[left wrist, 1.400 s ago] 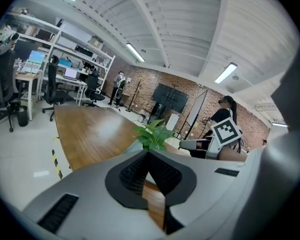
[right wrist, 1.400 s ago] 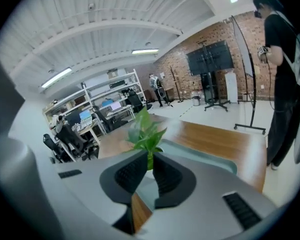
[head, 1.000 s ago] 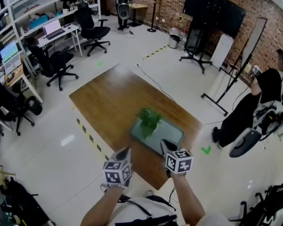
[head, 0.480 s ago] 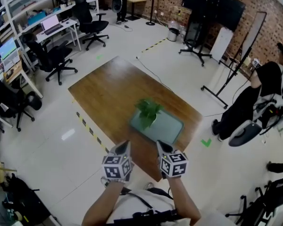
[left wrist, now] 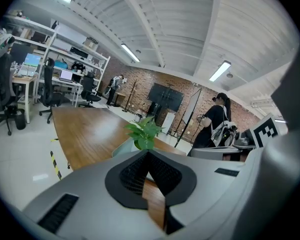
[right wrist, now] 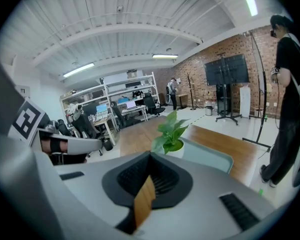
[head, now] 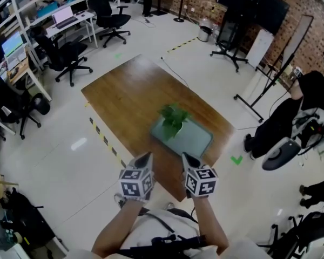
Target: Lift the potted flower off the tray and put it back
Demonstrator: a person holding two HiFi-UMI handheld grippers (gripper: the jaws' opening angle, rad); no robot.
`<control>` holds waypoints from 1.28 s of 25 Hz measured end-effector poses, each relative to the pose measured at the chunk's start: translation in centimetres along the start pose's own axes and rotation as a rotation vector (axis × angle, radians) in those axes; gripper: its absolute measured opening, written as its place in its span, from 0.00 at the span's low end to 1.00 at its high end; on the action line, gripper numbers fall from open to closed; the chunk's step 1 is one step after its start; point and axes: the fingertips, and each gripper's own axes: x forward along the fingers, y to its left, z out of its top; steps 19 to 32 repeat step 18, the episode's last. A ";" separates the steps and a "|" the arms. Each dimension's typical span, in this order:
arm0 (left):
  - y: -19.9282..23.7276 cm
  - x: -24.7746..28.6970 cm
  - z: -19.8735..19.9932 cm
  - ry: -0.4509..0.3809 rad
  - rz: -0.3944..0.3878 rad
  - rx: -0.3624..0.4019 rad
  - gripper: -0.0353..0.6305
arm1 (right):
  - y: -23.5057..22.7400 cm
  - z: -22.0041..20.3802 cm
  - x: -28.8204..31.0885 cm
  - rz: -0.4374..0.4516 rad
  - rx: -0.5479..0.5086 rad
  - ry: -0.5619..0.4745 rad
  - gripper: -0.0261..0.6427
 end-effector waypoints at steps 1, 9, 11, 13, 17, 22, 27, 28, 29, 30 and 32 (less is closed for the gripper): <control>0.0 0.0 0.1 -0.001 0.000 0.000 0.05 | 0.0 0.1 0.0 0.000 0.000 -0.002 0.04; -0.3 -0.2 0.1 -0.006 -0.007 -0.004 0.05 | -0.1 -0.1 -0.4 0.000 0.007 -0.005 0.04; -0.3 -0.2 0.0 -0.007 -0.006 -0.008 0.05 | -0.2 -0.3 -0.5 -0.001 0.006 -0.003 0.04; -0.3 -0.3 -0.1 -0.008 -0.005 -0.009 0.05 | -0.1 -0.3 -0.5 -0.001 0.003 -0.002 0.04; -0.4 -0.7 -0.2 -0.009 -0.007 -0.010 0.05 | 0.1 -0.5 -0.8 -0.002 0.003 -0.001 0.04; -0.4 -0.7 -0.2 -0.009 -0.008 -0.010 0.05 | 0.1 -0.6 -0.8 -0.002 0.003 -0.001 0.04; -0.4 -0.7 -0.2 -0.009 -0.008 -0.010 0.05 | 0.1 -0.6 -0.8 -0.002 0.003 -0.001 0.04; -0.4 -0.7 -0.2 -0.009 -0.008 -0.010 0.05 | 0.1 -0.6 -0.8 -0.002 0.003 -0.001 0.04; -0.4 -0.7 -0.2 -0.009 -0.008 -0.010 0.05 | 0.1 -0.6 -0.8 -0.002 0.003 -0.001 0.04; -0.4 -0.7 -0.2 -0.009 -0.008 -0.010 0.05 | 0.1 -0.6 -0.8 -0.002 0.003 -0.001 0.04; -0.4 -0.7 -0.2 -0.009 -0.008 -0.010 0.05 | 0.1 -0.6 -0.8 -0.002 0.003 -0.001 0.04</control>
